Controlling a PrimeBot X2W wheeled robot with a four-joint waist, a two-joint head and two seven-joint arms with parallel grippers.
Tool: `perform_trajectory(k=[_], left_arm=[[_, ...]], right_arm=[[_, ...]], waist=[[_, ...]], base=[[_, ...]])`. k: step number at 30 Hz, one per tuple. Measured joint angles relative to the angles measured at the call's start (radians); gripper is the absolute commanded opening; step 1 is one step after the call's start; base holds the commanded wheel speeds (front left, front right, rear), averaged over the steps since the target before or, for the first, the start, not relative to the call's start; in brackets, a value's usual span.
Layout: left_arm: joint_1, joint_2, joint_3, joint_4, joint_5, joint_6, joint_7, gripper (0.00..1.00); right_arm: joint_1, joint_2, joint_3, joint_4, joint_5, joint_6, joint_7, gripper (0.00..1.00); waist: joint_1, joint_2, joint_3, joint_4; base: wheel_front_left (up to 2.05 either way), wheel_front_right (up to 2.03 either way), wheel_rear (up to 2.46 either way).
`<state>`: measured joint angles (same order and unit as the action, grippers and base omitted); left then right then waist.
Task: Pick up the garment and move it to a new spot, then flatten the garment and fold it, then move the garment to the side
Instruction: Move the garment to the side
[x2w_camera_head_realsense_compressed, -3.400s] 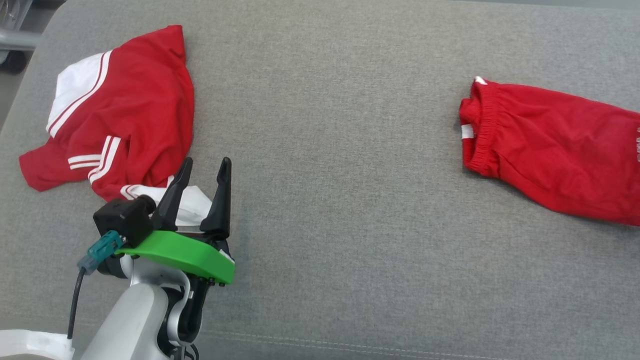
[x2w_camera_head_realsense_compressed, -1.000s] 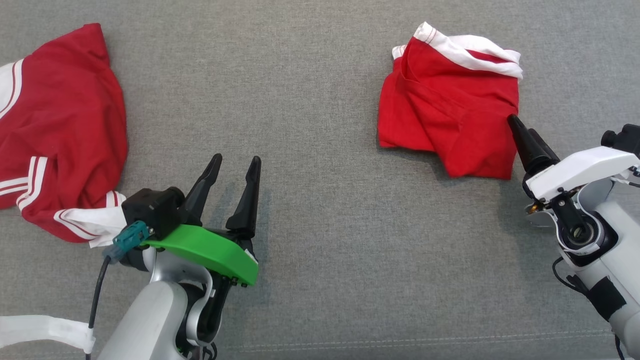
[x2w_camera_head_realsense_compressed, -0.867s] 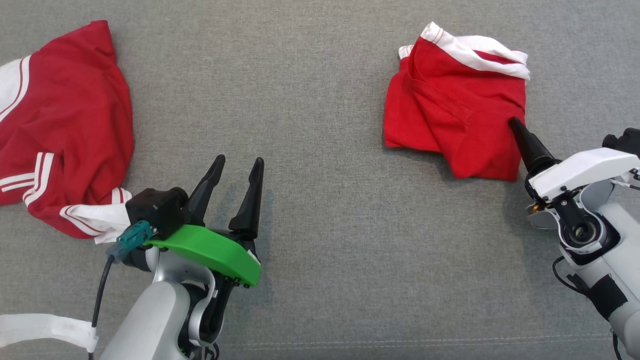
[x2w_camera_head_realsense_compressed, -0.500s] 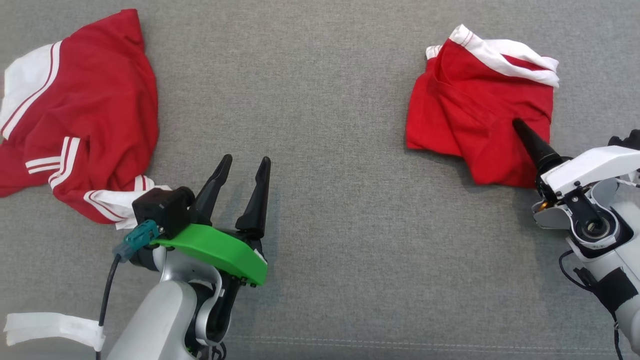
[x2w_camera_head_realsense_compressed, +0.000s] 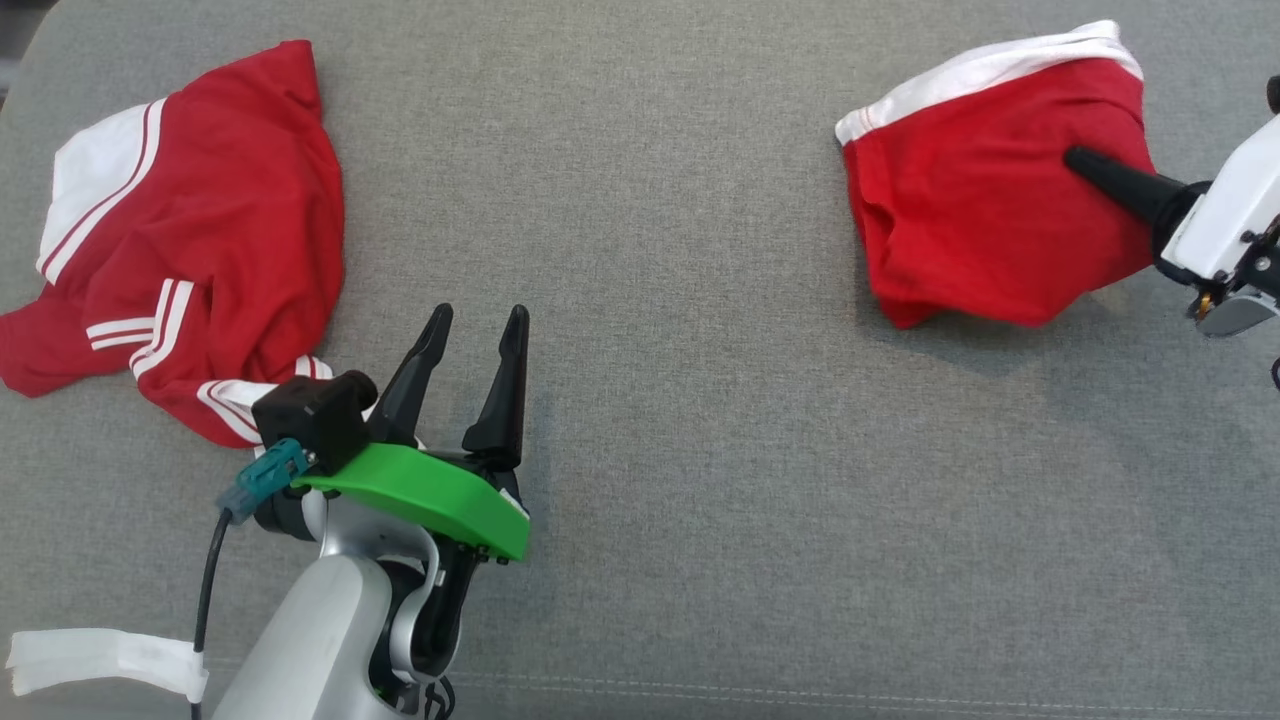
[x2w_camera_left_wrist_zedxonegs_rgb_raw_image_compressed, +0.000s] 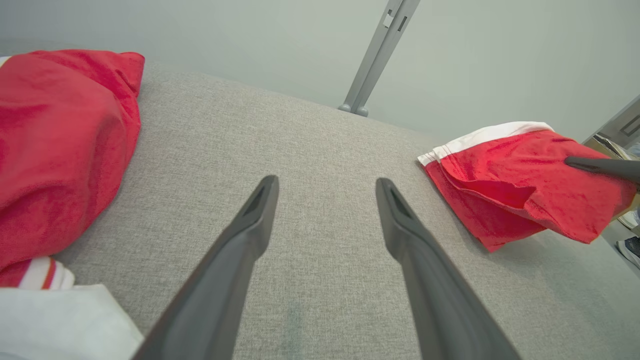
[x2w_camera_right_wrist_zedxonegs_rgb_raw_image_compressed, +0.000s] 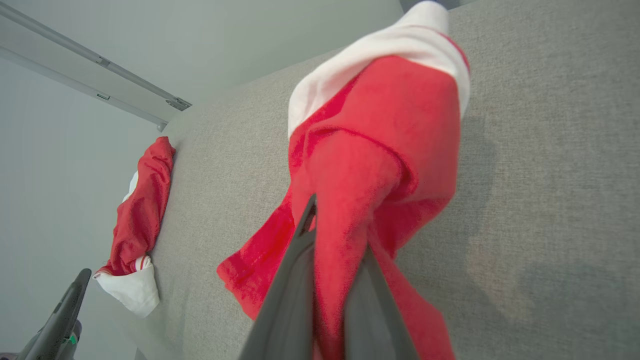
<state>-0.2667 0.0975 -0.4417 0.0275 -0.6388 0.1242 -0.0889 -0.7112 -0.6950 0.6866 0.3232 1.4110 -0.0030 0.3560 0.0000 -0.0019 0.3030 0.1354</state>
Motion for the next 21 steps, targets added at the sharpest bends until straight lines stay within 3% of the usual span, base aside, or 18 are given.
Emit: perform_trajectory(k=[8, 17, 21], left_arm=[[0.001, -0.010, -0.001, -0.003, -0.009, 0.000, -0.006, 1.00], [0.001, -0.007, 0.000, -0.019, -0.008, 0.000, 0.000, 1.00], [-0.001, 0.005, 0.005, -0.039, -0.004, 0.000, 0.011, 1.00]], right_arm=[[-0.061, -0.078, -0.001, -0.050, -0.003, -0.051, 0.124, 0.00], [-0.061, -0.101, -0.031, -0.047, 0.019, -0.082, 0.172, 0.00], [-0.078, -0.151, -0.044, -0.029, 0.017, -0.105, 0.183, 0.00]], waist=[[0.0000, 0.0000, -0.003, -0.004], [0.0000, 0.0000, 0.035, -0.011], [0.0000, 0.0000, 0.064, -0.019]], base=[[0.00, 0.00, 0.00], [0.00, 0.00, 0.00], [0.00, 0.00, 0.00]])
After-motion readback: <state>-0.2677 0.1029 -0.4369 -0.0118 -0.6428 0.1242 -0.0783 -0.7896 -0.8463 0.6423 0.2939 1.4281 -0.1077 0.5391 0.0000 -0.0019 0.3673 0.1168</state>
